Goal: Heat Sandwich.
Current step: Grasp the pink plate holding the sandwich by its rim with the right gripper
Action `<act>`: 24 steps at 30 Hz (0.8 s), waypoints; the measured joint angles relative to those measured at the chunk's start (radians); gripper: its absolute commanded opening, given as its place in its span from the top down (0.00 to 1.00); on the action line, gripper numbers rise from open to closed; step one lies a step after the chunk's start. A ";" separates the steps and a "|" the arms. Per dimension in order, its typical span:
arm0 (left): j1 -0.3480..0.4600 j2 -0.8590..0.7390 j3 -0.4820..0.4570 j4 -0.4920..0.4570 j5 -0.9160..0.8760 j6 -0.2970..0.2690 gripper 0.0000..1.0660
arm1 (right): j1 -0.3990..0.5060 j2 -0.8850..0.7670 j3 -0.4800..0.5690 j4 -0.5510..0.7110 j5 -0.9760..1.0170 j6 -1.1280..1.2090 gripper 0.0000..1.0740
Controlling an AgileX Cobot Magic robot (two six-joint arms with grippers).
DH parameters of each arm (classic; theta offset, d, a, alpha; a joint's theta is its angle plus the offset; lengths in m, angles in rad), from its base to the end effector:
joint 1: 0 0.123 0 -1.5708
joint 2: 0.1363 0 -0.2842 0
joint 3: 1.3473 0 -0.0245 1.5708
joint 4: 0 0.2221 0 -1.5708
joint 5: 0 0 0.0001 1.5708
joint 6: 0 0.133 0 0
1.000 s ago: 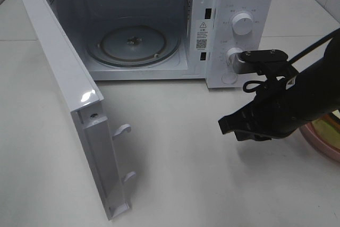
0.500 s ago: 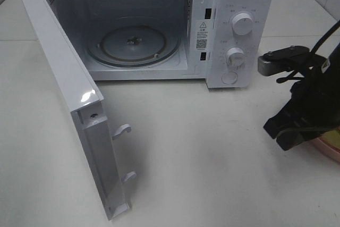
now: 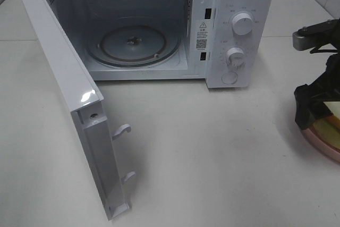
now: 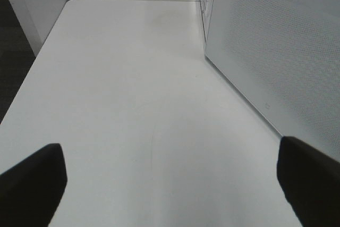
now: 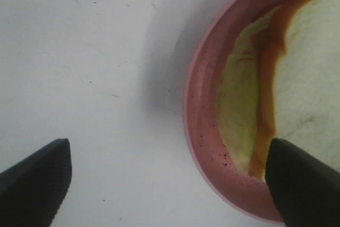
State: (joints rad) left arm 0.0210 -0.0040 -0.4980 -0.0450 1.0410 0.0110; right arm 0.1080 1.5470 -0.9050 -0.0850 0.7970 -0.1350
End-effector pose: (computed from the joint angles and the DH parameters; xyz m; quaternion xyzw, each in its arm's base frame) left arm 0.0090 -0.0050 0.2462 -0.0036 0.8473 -0.0140 0.5309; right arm 0.2619 0.0203 0.1797 -0.1464 0.9826 -0.0349 0.1087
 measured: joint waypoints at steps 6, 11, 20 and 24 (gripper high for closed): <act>0.000 0.000 0.000 0.000 0.000 0.000 0.05 | 0.000 0.056 0.000 -0.033 0.000 0.029 0.11; 0.000 0.000 0.000 0.000 0.000 0.000 0.05 | 0.000 0.107 0.000 -0.033 -0.020 0.037 0.12; 0.000 0.000 0.000 0.000 0.000 0.000 0.05 | 0.000 0.181 0.000 -0.022 -0.075 0.052 0.14; 0.000 0.000 0.000 0.000 0.000 0.000 0.05 | 0.000 0.211 0.000 -0.015 -0.110 0.052 0.15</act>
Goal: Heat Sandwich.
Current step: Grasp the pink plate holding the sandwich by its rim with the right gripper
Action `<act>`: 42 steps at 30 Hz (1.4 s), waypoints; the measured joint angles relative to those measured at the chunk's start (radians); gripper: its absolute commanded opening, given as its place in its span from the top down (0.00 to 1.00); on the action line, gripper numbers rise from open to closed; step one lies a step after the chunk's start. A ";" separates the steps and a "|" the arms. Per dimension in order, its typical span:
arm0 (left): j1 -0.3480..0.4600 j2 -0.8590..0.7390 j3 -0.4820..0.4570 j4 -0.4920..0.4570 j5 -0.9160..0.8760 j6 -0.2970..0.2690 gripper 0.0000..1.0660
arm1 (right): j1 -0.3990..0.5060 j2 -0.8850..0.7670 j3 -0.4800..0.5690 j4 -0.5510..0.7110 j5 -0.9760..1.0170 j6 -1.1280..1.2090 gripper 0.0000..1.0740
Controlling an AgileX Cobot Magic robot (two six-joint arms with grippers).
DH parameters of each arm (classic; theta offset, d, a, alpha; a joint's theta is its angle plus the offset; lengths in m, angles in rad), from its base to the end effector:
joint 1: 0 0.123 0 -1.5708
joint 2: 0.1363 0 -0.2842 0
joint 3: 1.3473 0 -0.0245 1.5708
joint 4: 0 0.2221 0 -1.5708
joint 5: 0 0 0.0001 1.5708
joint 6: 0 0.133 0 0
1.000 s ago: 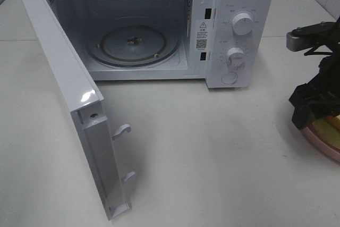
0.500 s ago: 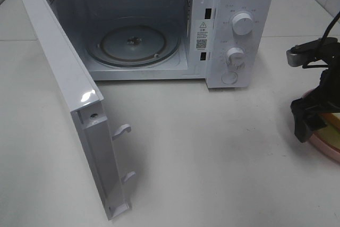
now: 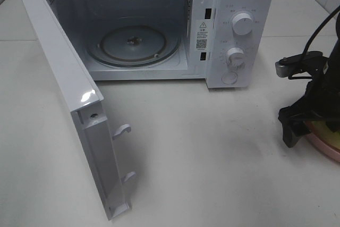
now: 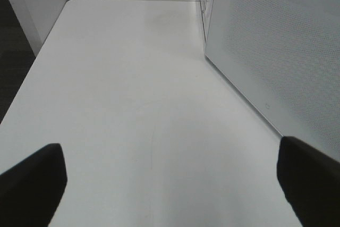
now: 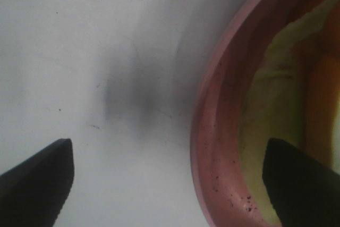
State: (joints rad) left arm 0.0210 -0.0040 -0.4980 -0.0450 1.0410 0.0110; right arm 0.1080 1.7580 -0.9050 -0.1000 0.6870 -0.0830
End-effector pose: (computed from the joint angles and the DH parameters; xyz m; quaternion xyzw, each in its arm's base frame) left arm 0.0090 -0.0050 0.2462 -0.0036 0.8473 -0.0140 0.5309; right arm 0.2825 0.0222 0.1244 -0.1316 0.9890 -0.0332 0.0593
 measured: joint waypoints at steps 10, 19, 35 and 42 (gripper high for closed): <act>0.000 0.000 0.000 0.000 0.000 0.000 0.05 | 0.000 0.069 0.000 0.000 -0.060 0.000 0.17; 0.000 0.000 0.000 0.000 0.000 0.000 0.05 | 0.000 0.089 0.000 0.001 -0.069 0.000 0.29; 0.000 0.000 0.000 0.000 0.000 0.000 0.05 | 0.000 0.092 -0.003 -0.078 -0.074 0.106 1.00; 0.000 0.000 0.000 0.000 0.000 0.000 0.05 | 0.000 0.092 -0.003 -0.086 -0.074 0.121 1.00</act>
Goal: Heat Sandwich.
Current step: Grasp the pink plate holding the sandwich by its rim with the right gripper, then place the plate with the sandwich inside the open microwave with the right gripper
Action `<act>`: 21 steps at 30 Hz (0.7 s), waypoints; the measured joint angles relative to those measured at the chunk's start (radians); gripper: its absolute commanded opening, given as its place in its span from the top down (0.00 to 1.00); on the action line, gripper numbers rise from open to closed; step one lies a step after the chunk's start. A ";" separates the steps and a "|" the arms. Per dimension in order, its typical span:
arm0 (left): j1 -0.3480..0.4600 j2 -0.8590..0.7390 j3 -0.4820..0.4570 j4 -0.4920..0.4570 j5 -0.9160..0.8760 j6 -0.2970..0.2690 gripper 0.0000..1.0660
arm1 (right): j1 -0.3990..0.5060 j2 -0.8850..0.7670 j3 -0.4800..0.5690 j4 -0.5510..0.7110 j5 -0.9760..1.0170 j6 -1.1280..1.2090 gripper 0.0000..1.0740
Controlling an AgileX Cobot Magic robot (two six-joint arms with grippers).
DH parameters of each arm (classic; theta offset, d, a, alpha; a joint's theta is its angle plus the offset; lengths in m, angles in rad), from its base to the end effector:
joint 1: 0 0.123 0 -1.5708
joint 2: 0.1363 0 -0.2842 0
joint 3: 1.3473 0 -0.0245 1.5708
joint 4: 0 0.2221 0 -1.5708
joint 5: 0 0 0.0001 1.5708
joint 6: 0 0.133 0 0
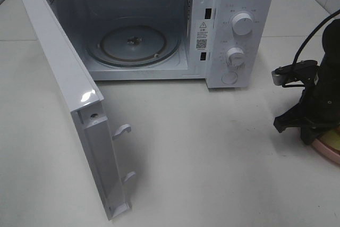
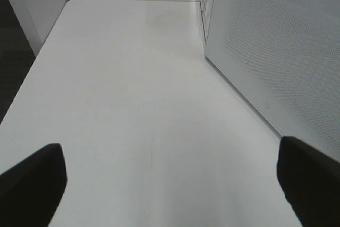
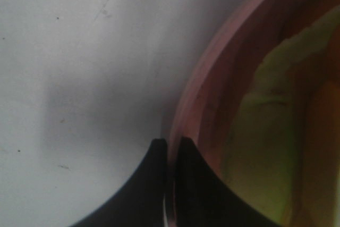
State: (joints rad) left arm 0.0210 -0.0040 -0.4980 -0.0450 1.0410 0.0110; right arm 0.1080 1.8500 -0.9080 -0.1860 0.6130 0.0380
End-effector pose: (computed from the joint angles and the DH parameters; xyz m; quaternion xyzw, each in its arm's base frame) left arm 0.0090 -0.0050 0.2462 -0.0036 0.8473 -0.0140 0.5309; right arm 0.2934 0.0176 0.1001 -0.1079 0.9912 -0.0534 0.0553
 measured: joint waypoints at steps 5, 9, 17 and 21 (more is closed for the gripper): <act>0.000 0.000 0.000 0.000 0.000 0.000 0.05 | 0.000 0.000 0.000 -0.035 0.011 0.042 1.00; 0.000 0.000 0.000 0.000 0.000 0.000 0.05 | 0.000 0.000 0.000 -0.085 0.039 0.109 1.00; 0.000 0.000 0.000 0.000 0.000 0.000 0.05 | 0.035 0.000 0.000 -0.158 0.105 0.206 1.00; 0.000 0.000 0.000 0.000 0.000 0.000 0.05 | 0.068 -0.001 0.000 -0.195 0.147 0.247 1.00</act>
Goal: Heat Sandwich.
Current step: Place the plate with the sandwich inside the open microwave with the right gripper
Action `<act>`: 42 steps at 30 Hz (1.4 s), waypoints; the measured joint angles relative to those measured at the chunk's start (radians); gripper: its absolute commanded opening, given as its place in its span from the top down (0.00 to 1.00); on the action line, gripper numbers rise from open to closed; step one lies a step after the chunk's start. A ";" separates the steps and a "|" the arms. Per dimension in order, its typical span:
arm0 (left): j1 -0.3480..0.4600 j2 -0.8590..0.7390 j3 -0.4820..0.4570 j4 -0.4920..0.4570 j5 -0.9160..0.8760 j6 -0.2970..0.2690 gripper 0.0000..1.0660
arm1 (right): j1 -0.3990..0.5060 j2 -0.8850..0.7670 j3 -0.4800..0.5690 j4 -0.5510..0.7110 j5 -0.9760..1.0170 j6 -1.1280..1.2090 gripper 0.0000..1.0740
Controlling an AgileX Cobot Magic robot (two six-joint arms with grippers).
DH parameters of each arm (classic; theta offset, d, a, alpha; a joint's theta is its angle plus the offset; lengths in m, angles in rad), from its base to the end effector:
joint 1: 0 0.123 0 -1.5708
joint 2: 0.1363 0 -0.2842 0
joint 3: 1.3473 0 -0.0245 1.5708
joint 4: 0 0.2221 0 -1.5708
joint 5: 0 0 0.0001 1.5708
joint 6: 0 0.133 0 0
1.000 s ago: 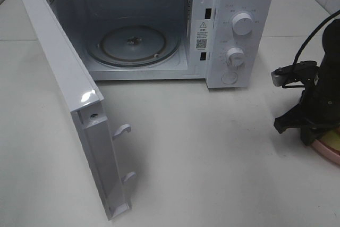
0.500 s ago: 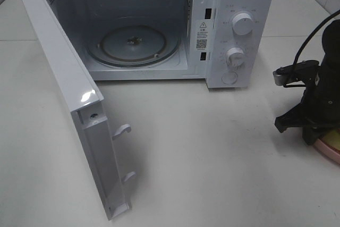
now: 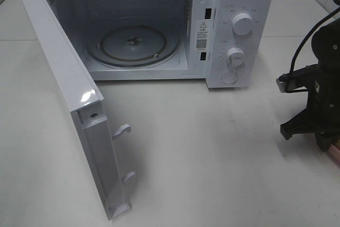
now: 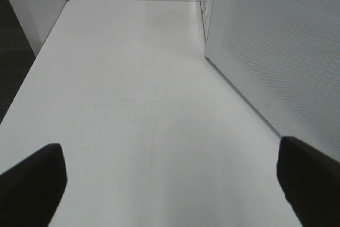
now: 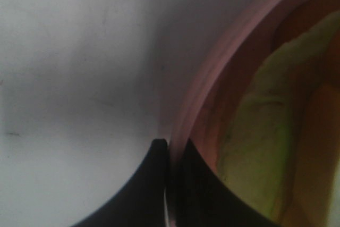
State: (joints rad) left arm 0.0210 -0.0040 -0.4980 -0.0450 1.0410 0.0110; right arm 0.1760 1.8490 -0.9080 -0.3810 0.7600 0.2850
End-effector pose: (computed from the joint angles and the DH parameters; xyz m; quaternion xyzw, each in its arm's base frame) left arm 0.0090 -0.0050 0.2462 -0.0036 0.8473 -0.0140 0.5309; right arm 0.2797 0.0151 0.1033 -0.0863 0.9879 -0.1289 0.0086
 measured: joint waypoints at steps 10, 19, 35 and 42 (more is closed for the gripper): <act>0.000 0.000 0.000 0.000 0.000 0.000 0.05 | 0.074 -0.089 0.000 -0.033 0.109 0.028 0.99; 0.000 0.000 0.000 0.000 0.000 0.000 0.05 | 0.171 -0.204 0.071 -0.027 0.146 0.028 1.00; 0.000 0.000 0.000 0.000 0.000 0.000 0.05 | 0.385 -0.417 0.203 0.021 0.154 0.025 1.00; 0.000 0.000 0.000 0.000 0.000 0.000 0.05 | 0.495 -0.473 0.213 0.062 0.158 -0.003 0.99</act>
State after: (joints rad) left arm 0.0210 -0.0040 -0.4980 -0.0450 1.0410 0.0110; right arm 0.6710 1.3760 -0.6950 -0.3190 0.9180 0.2820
